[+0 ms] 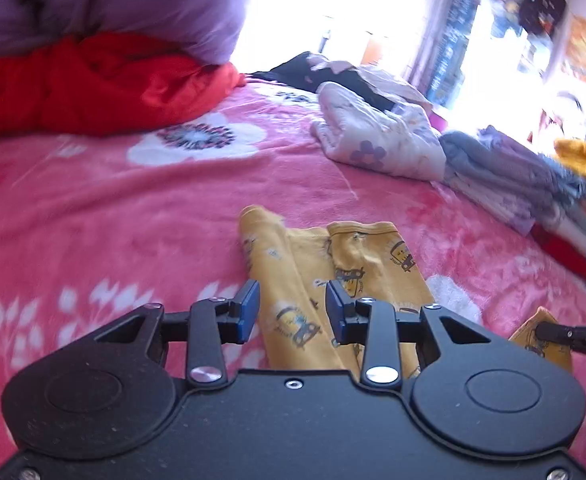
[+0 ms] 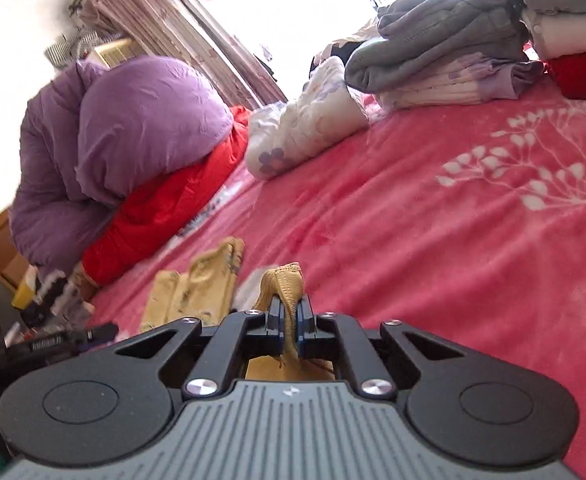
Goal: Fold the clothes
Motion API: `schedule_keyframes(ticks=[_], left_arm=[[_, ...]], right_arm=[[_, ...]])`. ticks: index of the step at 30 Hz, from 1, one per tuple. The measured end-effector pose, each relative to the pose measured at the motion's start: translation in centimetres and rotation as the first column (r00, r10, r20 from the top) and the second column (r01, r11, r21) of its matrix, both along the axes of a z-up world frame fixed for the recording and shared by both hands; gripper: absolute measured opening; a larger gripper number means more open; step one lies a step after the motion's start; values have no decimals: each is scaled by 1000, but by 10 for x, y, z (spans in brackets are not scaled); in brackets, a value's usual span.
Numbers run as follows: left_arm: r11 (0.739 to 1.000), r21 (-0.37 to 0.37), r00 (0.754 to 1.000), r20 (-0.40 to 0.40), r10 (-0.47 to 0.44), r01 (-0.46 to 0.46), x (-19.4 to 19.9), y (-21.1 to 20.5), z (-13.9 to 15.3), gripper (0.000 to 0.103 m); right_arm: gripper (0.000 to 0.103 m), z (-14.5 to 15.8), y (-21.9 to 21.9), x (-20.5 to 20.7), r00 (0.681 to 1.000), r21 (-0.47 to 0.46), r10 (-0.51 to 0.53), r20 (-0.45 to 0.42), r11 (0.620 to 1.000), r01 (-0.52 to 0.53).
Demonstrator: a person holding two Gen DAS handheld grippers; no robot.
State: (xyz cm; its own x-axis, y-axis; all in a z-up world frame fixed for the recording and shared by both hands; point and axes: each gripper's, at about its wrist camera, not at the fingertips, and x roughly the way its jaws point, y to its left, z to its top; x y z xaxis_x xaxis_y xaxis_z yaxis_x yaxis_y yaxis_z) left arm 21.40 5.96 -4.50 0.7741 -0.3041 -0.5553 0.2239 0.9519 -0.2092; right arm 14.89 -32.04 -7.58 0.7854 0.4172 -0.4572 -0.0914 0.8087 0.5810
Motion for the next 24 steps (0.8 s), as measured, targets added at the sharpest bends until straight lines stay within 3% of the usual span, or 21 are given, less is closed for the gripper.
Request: schedule_keyframes(ticks=[4, 6, 9, 15, 24], left_arm=[[982, 166, 994, 31, -100, 94, 14, -34, -4, 32], [968, 236, 995, 18, -94, 87, 20, -44, -9, 24], [945, 318, 997, 1, -76, 71, 28, -55, -17, 23], [950, 313, 999, -44, -12, 25, 35, -46, -27, 22], [991, 124, 996, -71, 60, -51, 40, -23, -23, 2]], right_arm=[[8, -9, 3, 5, 999, -1, 2, -44, 1000, -2], [8, -12, 3, 6, 999, 10, 0, -53, 1000, 0], [9, -17, 4, 8, 998, 26, -2, -65, 1000, 4], [9, -25, 0, 10, 996, 49, -12, -92, 999, 17], [9, -27, 0, 11, 994, 58, -17, -103, 998, 23]])
